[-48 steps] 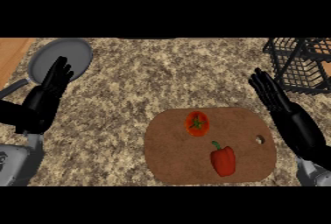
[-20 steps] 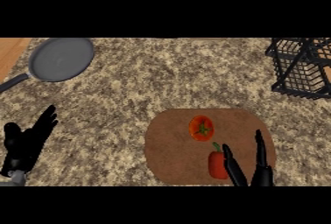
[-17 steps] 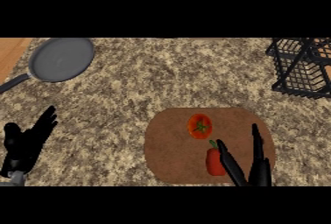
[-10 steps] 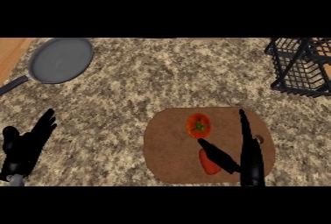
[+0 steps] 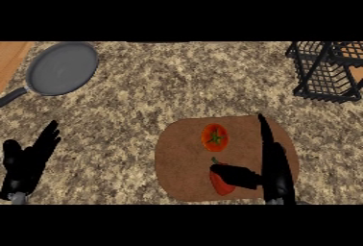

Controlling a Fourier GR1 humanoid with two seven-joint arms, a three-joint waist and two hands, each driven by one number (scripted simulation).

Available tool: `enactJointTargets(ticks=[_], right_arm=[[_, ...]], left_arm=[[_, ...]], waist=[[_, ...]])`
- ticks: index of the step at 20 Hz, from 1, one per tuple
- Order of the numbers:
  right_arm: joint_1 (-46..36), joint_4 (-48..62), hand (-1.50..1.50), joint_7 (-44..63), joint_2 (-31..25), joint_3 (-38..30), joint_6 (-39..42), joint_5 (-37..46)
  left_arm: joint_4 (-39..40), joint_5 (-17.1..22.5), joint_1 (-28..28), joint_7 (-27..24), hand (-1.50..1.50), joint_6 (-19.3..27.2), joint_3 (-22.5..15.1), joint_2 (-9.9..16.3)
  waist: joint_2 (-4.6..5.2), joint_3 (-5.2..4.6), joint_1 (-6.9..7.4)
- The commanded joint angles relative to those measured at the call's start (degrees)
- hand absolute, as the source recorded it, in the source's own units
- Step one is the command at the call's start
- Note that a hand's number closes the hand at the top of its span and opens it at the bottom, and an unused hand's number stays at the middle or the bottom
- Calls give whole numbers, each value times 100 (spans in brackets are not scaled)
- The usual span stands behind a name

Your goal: Pick the tomato from the cutting board and place it in the tiered basket

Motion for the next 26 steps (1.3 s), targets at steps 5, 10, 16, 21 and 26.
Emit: enactJointTargets(ticks=[5,10,16,21,26], right_arm=[[427,-476,-150,630,382,-231,452,248],[717,-116,-150,48,835,-156,324,325],[705,504,-150,-559,1309,-267,283,499],[889,222,-150,-842,1193,-552,678,238],[563,576,-150,-944,1450,-941,785,352]], left_arm=[[-228,84,37,356,0,-354,371,131],[60,-257,115,-115,0,-468,473,-141],[-221,-436,195,126,0,-666,660,-348],[-3,-828,-65,212,0,-538,721,-663],[-67,-934,-22,287,0,-751,918,-700]], waist=[[18,9,16],[22,8,15],[22,9,24],[22,9,9],[22,9,14]])
